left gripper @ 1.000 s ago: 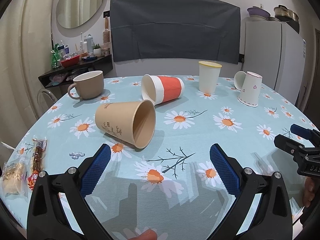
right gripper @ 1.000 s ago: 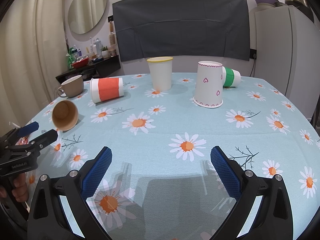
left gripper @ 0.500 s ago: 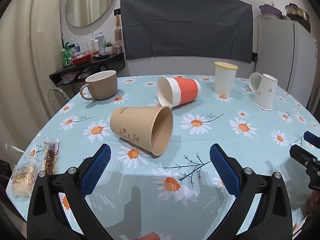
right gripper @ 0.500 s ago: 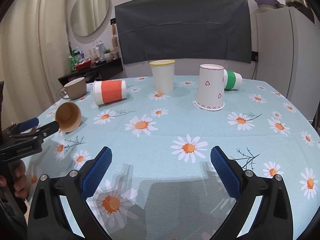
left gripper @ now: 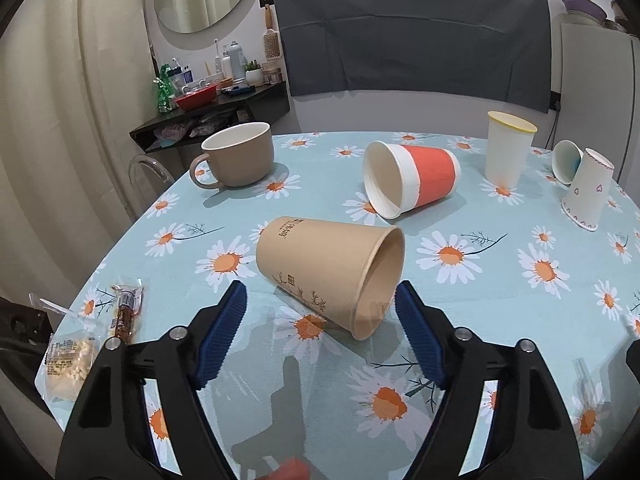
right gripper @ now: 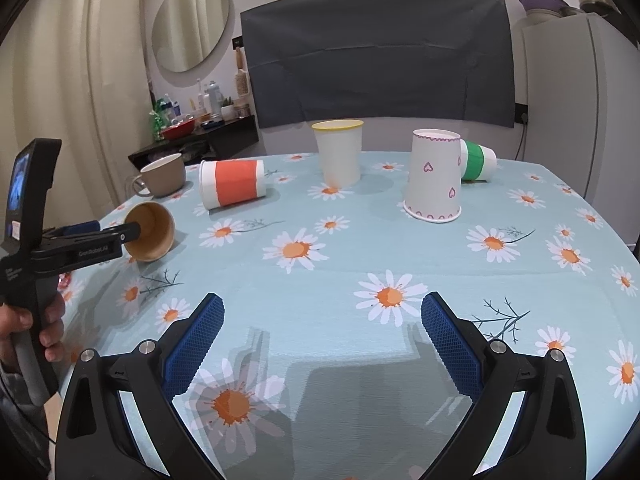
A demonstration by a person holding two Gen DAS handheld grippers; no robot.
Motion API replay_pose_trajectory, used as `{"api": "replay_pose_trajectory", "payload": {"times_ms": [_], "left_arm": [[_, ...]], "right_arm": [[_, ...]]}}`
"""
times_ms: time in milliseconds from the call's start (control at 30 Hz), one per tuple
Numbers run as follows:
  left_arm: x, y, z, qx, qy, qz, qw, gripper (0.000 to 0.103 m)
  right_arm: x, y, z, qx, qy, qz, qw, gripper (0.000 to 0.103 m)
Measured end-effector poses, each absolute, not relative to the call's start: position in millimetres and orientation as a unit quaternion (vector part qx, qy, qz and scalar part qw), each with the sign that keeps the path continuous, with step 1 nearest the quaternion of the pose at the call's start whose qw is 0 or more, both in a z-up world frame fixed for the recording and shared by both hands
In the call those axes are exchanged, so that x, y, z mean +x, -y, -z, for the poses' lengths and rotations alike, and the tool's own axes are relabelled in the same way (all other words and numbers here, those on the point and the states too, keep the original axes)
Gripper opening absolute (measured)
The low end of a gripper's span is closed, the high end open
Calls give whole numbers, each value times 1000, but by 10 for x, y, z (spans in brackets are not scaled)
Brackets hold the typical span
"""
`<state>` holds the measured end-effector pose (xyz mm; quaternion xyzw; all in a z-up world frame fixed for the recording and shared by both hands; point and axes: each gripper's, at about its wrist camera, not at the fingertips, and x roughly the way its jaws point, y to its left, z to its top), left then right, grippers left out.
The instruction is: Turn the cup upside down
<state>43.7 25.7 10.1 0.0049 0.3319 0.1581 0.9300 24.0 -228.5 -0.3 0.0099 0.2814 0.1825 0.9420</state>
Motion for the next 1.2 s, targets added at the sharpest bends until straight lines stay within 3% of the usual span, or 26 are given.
{"api": "replay_pose_trajectory", "payload": {"times_ms": [67, 333, 633, 1200], "left_arm": [[489, -287, -79, -5, -347, -156, 925, 62], [574, -325, -17, -18, -368, -161, 916, 7], [476, -207, -20, -30, -373, -109, 921, 4], [530, 864, 11, 4, -383, 47, 923, 3]], "right_arm": [[237, 2284, 3, 10, -281, -183, 942, 95], [224, 2291, -7, 12, -278, -188, 942, 95], [230, 2297, -7, 15, -275, -185, 943, 95], [150, 2424, -52, 41, -246, -145, 957, 95]]}}
